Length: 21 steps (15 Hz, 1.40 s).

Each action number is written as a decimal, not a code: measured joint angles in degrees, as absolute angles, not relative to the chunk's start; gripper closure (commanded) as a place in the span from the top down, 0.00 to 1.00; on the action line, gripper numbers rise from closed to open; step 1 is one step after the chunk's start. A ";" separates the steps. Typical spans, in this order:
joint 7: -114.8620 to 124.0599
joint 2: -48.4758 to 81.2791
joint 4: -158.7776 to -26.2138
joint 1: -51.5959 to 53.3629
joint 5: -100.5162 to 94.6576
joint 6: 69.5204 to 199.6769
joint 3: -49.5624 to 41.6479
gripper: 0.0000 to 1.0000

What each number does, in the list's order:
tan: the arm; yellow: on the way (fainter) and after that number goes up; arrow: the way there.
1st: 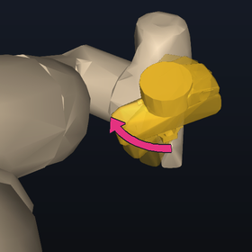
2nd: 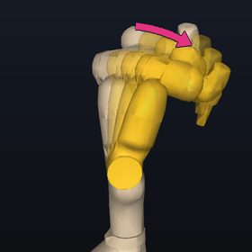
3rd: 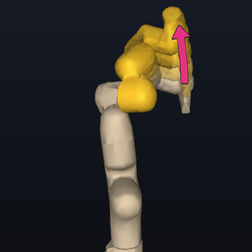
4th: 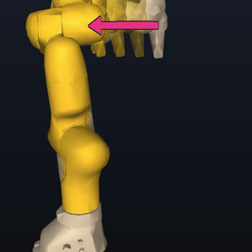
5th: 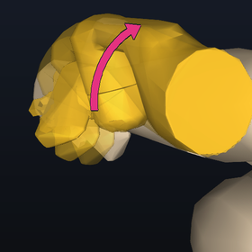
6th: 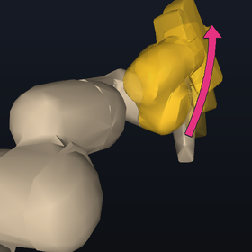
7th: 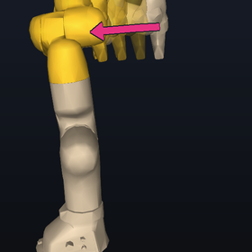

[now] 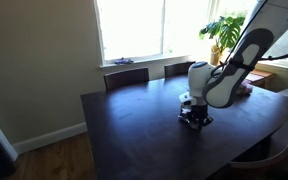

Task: Stack the pots in order of size

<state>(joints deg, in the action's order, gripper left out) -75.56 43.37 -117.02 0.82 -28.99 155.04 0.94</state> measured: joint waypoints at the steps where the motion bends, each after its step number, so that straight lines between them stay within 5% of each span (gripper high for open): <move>1: -75.80 43.30 -117.21 0.77 -29.16 155.18 0.93 0.09; 21: -82.93 33.63 -132.64 0.78 -40.08 166.79 2.51 0.07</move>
